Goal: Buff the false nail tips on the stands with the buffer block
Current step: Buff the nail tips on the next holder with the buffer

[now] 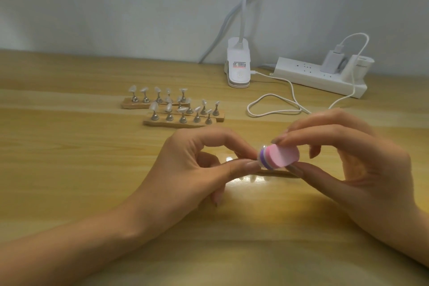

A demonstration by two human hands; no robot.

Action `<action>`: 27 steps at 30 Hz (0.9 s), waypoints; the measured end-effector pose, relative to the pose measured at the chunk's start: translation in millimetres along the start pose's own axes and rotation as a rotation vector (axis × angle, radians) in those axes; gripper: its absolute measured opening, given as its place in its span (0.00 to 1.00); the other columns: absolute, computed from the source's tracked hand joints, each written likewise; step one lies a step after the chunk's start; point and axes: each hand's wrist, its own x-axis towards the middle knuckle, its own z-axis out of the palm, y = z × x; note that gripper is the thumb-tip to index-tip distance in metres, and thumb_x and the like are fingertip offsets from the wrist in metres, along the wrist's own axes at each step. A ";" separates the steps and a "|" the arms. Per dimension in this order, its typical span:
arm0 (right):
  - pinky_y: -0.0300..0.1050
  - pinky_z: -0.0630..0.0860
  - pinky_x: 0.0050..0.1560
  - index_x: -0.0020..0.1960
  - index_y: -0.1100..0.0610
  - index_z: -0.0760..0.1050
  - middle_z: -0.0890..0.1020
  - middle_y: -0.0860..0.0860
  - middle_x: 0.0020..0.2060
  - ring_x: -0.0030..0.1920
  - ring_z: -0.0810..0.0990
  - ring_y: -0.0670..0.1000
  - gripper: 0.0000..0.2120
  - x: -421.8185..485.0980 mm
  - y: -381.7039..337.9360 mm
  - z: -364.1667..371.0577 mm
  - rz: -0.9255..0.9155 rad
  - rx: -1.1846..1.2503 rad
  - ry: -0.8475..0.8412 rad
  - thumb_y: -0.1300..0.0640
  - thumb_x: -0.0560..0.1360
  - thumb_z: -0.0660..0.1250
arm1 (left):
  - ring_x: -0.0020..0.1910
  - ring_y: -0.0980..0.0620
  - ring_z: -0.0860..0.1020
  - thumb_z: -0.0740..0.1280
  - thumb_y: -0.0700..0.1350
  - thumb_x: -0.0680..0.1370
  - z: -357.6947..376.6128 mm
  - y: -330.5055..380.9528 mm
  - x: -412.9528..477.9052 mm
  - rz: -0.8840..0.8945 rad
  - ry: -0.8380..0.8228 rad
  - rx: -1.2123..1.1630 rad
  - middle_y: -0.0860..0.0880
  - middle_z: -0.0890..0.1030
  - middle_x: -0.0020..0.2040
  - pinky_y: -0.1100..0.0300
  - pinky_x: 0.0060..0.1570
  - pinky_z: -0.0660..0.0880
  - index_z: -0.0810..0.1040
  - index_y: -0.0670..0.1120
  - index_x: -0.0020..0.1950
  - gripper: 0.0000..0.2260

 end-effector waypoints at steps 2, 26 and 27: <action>0.45 0.74 0.40 0.55 0.54 0.80 0.83 0.52 0.50 0.51 0.81 0.54 0.09 3.6 -0.4 3.6 0.002 0.024 0.001 0.59 0.75 0.71 | 0.21 0.57 0.69 0.76 0.52 0.69 0.9 0.5 -0.4 0.026 0.002 0.009 0.46 0.82 0.38 0.69 0.23 0.65 0.83 0.52 0.40 0.06; 0.46 0.76 0.44 0.55 0.51 0.80 0.82 0.49 0.47 0.48 0.81 0.50 0.11 5.9 -8.4 5.0 0.028 -0.001 0.040 0.57 0.73 0.73 | 0.15 0.59 0.65 0.70 0.49 0.76 6.0 -0.2 -1.5 0.013 0.016 0.058 0.56 0.81 0.31 0.70 0.20 0.61 0.78 0.52 0.41 0.04; 0.44 0.76 0.45 0.54 0.51 0.80 0.82 0.47 0.47 0.48 0.81 0.48 0.10 5.9 -9.5 5.7 0.008 0.001 0.018 0.57 0.73 0.74 | 0.15 0.60 0.66 0.70 0.49 0.76 6.4 0.4 -1.3 0.023 0.002 0.052 0.57 0.81 0.32 0.71 0.20 0.61 0.78 0.52 0.41 0.05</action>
